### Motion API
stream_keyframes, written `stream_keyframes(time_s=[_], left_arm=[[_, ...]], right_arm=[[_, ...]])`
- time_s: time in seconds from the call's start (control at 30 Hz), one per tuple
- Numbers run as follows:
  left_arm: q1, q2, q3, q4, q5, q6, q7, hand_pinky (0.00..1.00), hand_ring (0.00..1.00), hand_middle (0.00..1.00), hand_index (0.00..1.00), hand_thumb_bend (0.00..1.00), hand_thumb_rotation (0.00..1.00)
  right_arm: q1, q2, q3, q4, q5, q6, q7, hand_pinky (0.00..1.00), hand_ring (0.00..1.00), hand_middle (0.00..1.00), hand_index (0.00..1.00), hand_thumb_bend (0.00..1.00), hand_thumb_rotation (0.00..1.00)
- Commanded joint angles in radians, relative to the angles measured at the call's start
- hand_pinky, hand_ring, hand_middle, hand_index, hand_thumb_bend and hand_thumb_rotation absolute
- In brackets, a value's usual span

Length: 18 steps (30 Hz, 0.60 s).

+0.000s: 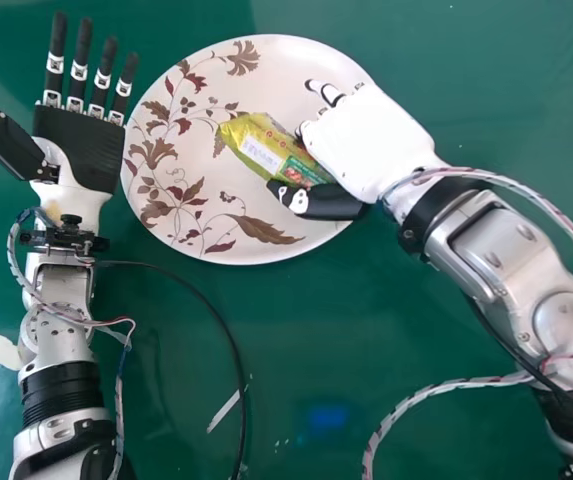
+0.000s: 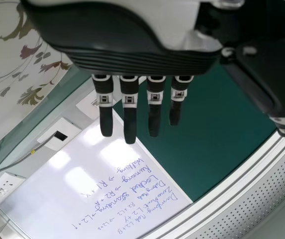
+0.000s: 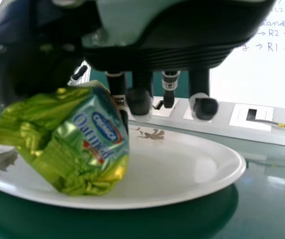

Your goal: Pick up biscuit and place it in the plate

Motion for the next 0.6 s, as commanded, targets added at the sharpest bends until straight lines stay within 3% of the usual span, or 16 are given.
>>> stream_keyframes(time_s=[0.0,0.13,0.23,0.27,0.3,0.37,0.47,0.57], left_arm=[[0.1,-0.055,-0.007,0.069,-0.007,0.03,0.001,0.8,0.78,0.87,0.93,1.0,0.68],[0.096,-0.061,-0.003,0.077,-0.007,0.016,-0.003,0.78,0.77,0.87,0.93,1.0,0.71],[0.102,-0.069,-0.001,0.07,0.007,-0.002,0.033,0.79,0.78,0.87,0.93,1.0,0.69],[0.104,-0.071,0.0,0.067,0.0,0.003,0.04,0.79,0.78,0.87,0.93,1.0,0.7],[0.105,-0.071,0.002,0.065,-0.009,0.012,0.044,0.79,0.78,0.87,0.93,1.0,0.7],[0.109,-0.064,0.0,0.064,-0.02,0.028,0.031,0.79,0.78,0.87,0.93,1.0,0.7],[0.113,-0.052,-0.006,0.065,-0.026,0.049,0.008,0.8,0.78,0.87,0.94,1.0,0.71],[0.112,-0.053,-0.011,0.073,0.001,0.013,-0.008,0.83,0.79,0.88,0.94,1.0,0.72]], right_arm=[[0.006,-0.002,0.021,0.025,0.005,-0.008,-0.004,0.03,0.0,0.01,0.07,0.01,0.0],[-0.005,-0.012,0.029,0.048,0.002,-0.011,-0.015,0.04,0.0,0.02,0.07,0.15,0.0],[-0.006,-0.013,0.029,0.064,0.012,-0.008,-0.028,0.06,0.0,0.06,0.1,0.35,0.0],[-0.008,-0.015,0.03,0.069,0.012,-0.008,-0.032,0.08,0.0,0.11,0.15,0.45,0.0],[-0.009,-0.017,0.03,0.074,0.013,-0.007,-0.036,0.1,0.02,0.16,0.3,0.48,0.02],[-0.011,-0.02,0.032,0.086,0.014,-0.007,-0.047,0.13,0.06,0.29,0.43,0.51,0.05],[-0.014,-0.024,0.032,0.096,0.019,-0.003,-0.049,0.18,0.17,0.53,0.47,0.52,0.08],[-0.018,-0.029,0.03,0.096,0.025,0.0,-0.04,0.22,0.31,0.7,0.48,0.51,0.1]])
